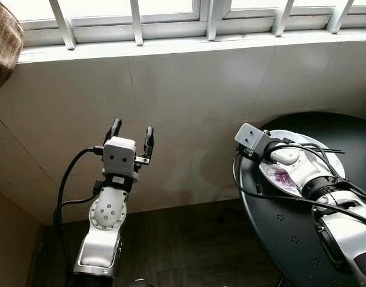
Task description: Kitchen organization
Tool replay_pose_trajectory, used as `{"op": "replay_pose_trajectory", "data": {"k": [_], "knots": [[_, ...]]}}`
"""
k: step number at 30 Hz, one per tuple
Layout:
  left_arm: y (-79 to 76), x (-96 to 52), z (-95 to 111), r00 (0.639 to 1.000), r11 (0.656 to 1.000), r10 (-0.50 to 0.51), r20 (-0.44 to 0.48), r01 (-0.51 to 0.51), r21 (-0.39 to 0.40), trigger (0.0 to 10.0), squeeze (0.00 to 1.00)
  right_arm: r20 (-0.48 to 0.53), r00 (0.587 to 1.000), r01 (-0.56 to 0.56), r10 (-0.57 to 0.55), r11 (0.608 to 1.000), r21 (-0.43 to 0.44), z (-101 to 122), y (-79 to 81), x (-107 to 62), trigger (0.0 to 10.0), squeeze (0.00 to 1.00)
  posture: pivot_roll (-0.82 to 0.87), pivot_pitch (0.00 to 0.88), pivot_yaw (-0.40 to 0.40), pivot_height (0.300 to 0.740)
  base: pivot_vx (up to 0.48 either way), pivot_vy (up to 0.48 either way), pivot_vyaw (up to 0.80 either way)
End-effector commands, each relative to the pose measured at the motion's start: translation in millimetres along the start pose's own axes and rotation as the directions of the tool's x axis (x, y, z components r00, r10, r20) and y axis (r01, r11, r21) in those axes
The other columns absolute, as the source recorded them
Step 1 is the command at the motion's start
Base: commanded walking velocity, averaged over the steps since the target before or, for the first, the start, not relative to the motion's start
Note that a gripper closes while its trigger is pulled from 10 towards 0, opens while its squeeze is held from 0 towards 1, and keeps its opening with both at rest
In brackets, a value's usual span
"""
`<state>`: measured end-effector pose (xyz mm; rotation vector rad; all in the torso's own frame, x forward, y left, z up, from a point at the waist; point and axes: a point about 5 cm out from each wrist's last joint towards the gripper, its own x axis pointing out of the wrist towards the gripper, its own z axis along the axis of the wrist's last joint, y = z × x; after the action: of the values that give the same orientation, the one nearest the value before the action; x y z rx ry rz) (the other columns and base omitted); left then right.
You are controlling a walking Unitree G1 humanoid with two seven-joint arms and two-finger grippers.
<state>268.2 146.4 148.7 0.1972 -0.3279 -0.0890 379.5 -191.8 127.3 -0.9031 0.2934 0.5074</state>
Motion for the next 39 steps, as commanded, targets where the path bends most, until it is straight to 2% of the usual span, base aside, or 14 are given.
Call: {"op": "replay_pose_trajectory", "data": {"k": [1, 24, 25, 26, 27, 28, 29, 39], "knots": [[-1.5, 0.6, -0.2, 1.000, 1.000, -0.002, -0.005, 0.002, 0.005, 10.0, 0.00, -0.012, 1.000, 0.007, -0.007, 1.000, 0.012, 0.0, -6.0, -1.0, 10.0, 0.00, 0.05, 0.012, -0.063, 0.740, 0.000, 0.000, 0.00], [-0.9, 0.4, -0.3, 1.000, 1.000, -0.003, -0.006, 0.003, 0.007, 10.0, 0.00, -0.050, 0.998, 0.034, -0.035, 0.999, -0.019, -2.6, -5.4, 0.3, 10.0, 0.00, 0.05, 0.015, -0.063, 0.740, 0.000, 0.000, 0.00], [-0.9, 0.4, -0.3, 1.000, 1.000, -0.003, -0.006, 0.003, 0.007, 10.0, 0.00, -0.049, 0.998, 0.035, -0.036, 0.999, -0.019, -2.5, -5.4, 0.3, 9.4, 0.00, 0.05, 0.015, -0.063, 0.740, 0.000, 0.000, 0.00], [-1.0, 0.4, -0.4, 1.000, 1.000, -0.003, -0.006, 0.003, 0.007, 10.0, 0.00, -0.049, 0.998, 0.036, -0.036, 0.999, -0.019, -2.5, -5.4, 0.3, 9.4, 0.00, 0.05, 0.015, -0.063, 0.740, 0.000, 0.000, 0.00], [-1.1, 0.5, -0.3, 1.000, 1.000, -0.004, -0.006, 0.004, 0.007, 10.0, 0.00, -0.046, 0.998, 0.038, -0.039, 0.999, -0.021, -2.3, -5.7, 0.2, 4.3, 0.00, 0.05, 0.014, -0.062, 0.740, 0.000, 0.000, 0.00], [-1.1, 0.5, -0.3, 1.000, 1.000, -0.004, -0.006, 0.004, 0.007, 10.0, 0.00, -0.046, 0.998, 0.038, -0.039, 0.999, -0.021, -2.3, -5.7, 0.2, 4.3, 0.00, 0.05, 0.014, -0.062, 0.740, 0.000, 0.000, 0.00], [-1.2, 0.6, -0.3, 1.000, 1.000, -0.003, -0.006, 0.003, 0.007, 10.0, 0.00, -0.045, 0.998, 0.044, -0.045, 0.999, -0.022, -2.2, -6.2, 0.1, 0.0, 0.00, 0.05, 0.015, -0.063, 0.740, 0.000, 0.000, 0.00], [-1.2, 0.0, -0.6, 1.000, 1.000, -0.002, -0.009, 0.002, 0.008, 10.0, 0.00, -0.060, 0.996, 0.066, -0.069, 0.997, -0.047, -4.1, -6.1, 0.1, 0.0, 0.00, 0.05, 0.017, -0.062, 0.740, 0.000, 0.000, 0.00]]}}
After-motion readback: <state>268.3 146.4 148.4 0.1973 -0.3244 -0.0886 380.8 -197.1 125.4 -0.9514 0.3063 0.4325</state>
